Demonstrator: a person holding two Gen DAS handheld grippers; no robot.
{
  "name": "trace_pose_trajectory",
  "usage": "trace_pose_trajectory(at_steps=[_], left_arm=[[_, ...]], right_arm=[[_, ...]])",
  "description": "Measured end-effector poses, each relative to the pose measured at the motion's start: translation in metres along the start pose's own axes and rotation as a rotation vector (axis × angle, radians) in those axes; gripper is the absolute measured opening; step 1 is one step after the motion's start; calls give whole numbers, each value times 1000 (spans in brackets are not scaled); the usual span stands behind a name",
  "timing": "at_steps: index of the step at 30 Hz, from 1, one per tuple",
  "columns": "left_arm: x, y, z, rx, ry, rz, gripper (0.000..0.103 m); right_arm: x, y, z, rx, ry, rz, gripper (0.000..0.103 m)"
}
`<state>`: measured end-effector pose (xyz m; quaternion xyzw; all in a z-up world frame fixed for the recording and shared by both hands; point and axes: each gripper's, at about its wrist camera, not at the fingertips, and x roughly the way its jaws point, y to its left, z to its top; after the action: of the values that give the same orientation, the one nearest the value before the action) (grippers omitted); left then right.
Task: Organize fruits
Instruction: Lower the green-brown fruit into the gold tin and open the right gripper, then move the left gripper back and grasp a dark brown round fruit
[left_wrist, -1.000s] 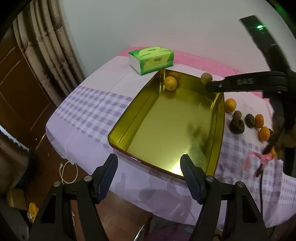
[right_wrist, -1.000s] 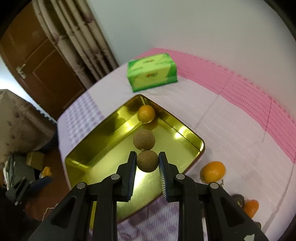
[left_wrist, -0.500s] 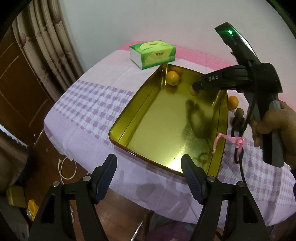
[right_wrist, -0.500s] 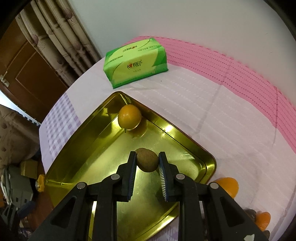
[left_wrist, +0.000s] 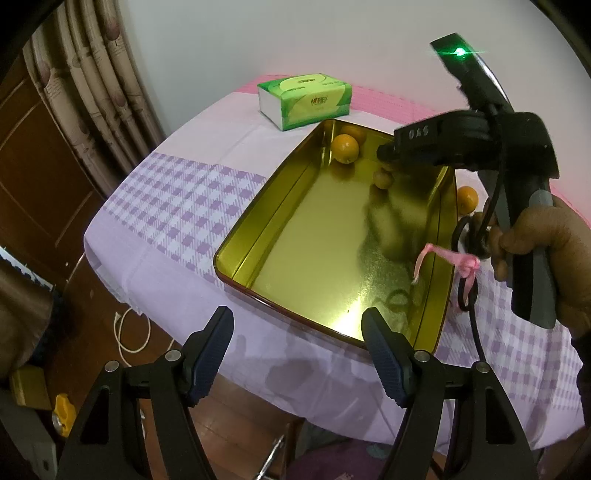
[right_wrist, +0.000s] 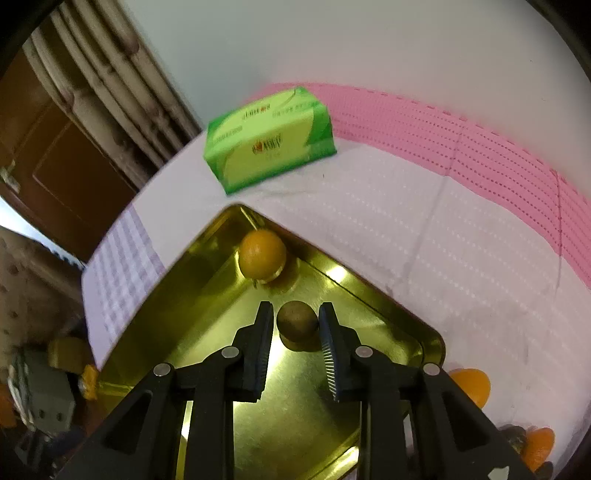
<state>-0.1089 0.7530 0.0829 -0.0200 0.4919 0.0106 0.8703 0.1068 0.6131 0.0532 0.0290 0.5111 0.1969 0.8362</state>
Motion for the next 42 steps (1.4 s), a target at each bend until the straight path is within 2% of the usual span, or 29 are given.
trace_pose_trajectory(at_steps=[6,12,15,21,24,27,29,33,36,39,42], left_arm=[[2,-1,1,-1,7,0,73],[1,-4,0,7,6,7,73],[2,-5,0,12,5,10,74],[1,-8,-2,19,2,17,76],[0,-9,-3,24,-1,19,77],[-2,-12,-4,34,-8,23,77],[-3,-14,-5,42,-14,28,77],[-5,-20,-7,62,-26,36,78],[-8,-26,-8,85,-44,40,77],[-15,-37,-12,133,-86,43,77],[-24,-48,-15,180,-133,28,77]], right_arm=[[-29,-7,4,42,-99,70,35],[-61,-9,-4,71,-180,133,39],[-73,-10,-18,99,-201,169,42],[-96,-13,-67,138,-231,221,44],[-113,-17,-97,136,-251,220,53],[-133,-26,-128,123,-267,163,56],[-149,-39,-149,119,-276,84,56],[-174,-77,-182,190,-306,-33,60],[-186,-111,-208,244,-307,-165,61],[-193,-139,-229,283,-303,-267,61],[-196,-160,-245,313,-297,-324,61]])
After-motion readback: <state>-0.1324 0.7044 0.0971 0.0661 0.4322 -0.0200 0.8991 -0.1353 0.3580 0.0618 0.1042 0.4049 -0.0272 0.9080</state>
